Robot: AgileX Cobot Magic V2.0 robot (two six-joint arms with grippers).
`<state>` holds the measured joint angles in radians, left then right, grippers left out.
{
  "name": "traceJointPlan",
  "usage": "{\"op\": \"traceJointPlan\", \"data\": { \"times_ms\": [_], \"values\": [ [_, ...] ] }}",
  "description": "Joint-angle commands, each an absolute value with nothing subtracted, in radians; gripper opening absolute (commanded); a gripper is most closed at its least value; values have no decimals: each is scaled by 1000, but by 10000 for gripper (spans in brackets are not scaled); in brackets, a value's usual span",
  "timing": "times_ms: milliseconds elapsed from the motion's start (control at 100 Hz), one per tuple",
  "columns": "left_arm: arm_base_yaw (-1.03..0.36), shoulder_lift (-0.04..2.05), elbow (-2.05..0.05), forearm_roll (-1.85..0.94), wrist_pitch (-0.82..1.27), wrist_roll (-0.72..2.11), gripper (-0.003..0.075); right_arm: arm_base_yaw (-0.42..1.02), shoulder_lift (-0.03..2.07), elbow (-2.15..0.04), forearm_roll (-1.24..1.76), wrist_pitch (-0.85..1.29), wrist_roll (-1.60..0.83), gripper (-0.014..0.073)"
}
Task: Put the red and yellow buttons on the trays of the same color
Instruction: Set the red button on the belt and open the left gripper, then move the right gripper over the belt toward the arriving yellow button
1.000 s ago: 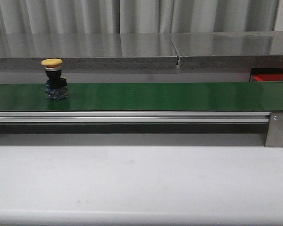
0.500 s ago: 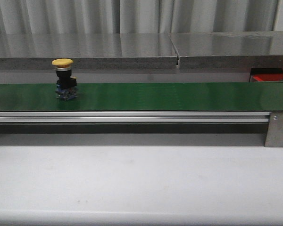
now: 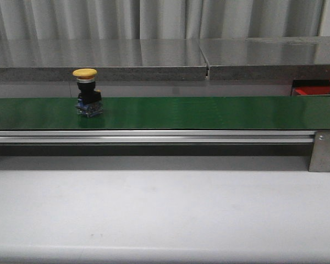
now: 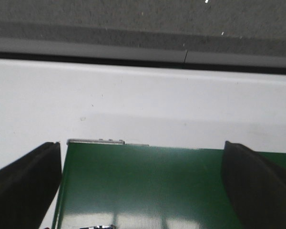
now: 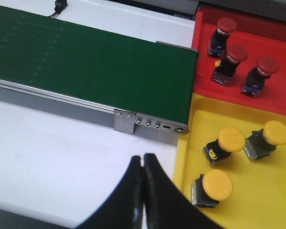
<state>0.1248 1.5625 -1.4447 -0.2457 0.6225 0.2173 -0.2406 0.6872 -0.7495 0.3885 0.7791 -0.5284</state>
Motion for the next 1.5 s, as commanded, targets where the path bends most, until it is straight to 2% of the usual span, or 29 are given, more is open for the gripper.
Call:
{"op": "traceJointPlan", "data": {
  "times_ms": [0, 300, 550, 620, 760, 990, 1250, 1490],
  "values": [
    [117, 1439, -1453, -263, 553, 224, 633, -241, 686, -772, 411, 725, -535, -118],
    [117, 1101, -1204, -263, 461, 228, 563, -241, 686, -772, 411, 725, -535, -118],
    [97, 822, -948, -283, 447, 228, 561, -241, 686, -772, 409, 707, -535, -118],
    [75, 747, -881, -283, 446, 228, 528, -241, 686, -772, 409, 698, -535, -118],
    [31, 599, -763, -286, 455, 228, 365, -241, 686, -772, 409, 697, -535, -118],
    [19, 369, -631, -286, 535, 228, -17, -241, 686, -772, 411, 697, -535, -118],
    [19, 171, -561, -286, 561, 228, -20, -241, 686, -772, 417, 684, -535, -118],
    [19, 144, -538, -286, 566, 228, -20, -241, 686, -772, 452, 704, -535, -112]
  ]
}}
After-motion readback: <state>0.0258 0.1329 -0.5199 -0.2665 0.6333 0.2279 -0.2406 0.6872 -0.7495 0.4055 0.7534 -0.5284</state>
